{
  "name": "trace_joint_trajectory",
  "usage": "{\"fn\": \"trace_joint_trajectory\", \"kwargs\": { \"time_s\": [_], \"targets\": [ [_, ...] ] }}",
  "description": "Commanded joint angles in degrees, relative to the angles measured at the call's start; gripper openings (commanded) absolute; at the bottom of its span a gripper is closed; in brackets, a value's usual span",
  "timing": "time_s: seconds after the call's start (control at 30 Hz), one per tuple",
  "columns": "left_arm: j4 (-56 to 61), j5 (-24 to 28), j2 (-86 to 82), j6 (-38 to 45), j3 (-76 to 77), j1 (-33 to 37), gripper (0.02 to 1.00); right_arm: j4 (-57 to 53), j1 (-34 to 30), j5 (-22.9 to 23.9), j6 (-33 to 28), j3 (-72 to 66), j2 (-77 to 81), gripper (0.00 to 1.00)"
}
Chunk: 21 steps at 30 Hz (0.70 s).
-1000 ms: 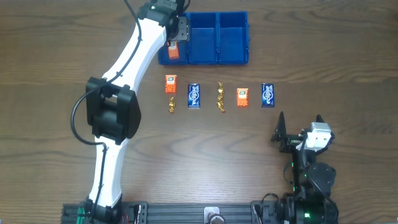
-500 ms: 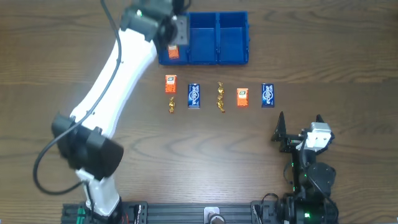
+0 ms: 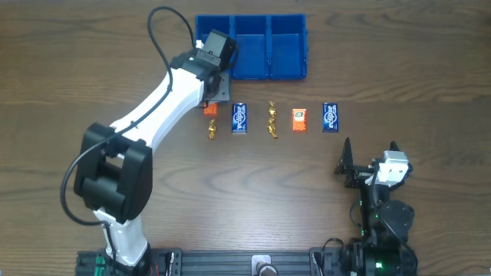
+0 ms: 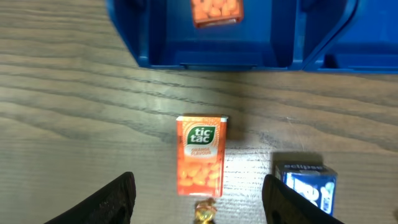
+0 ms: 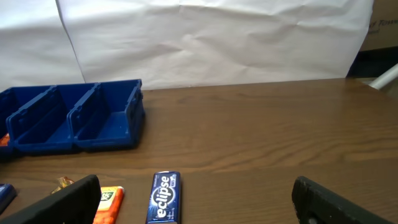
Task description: Sort Candies Into Trays
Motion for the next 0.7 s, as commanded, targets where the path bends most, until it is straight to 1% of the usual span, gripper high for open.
{"fn": "trace_joint_trajectory", "kwargs": {
  "time_s": [0.03,0.17,0.4,0.57,0.7],
  "targets": [
    [1.66,0.11,4.39,-0.70,0.17,0.37,0.663,-0.04,-0.33,0.76,0.74,-0.42,-0.46,0.998],
    [4.39,1.86,8.74,-0.70,0.20,1.01,0.660,-0.07,-0.33,0.76,0.74,-0.42,-0.46,1.000],
    [4.50,2.43,9.84,-0.68,0.20,1.77,0.654,-0.04,-0.33,0.76,0.76,-0.42,-0.46,0.996],
    [4.44,4.50,9.84,-0.61,0.17,2.86,0.632,-0.04,-0.33,0.76,0.76,-0.42,-0.46,0.996],
    [4.48,4.94,9.84,0.09,0.17,3.13,0.603,-0.04,-0.33,0.76,0.74,-0.42,-0.46,0.998]
  ]
}}
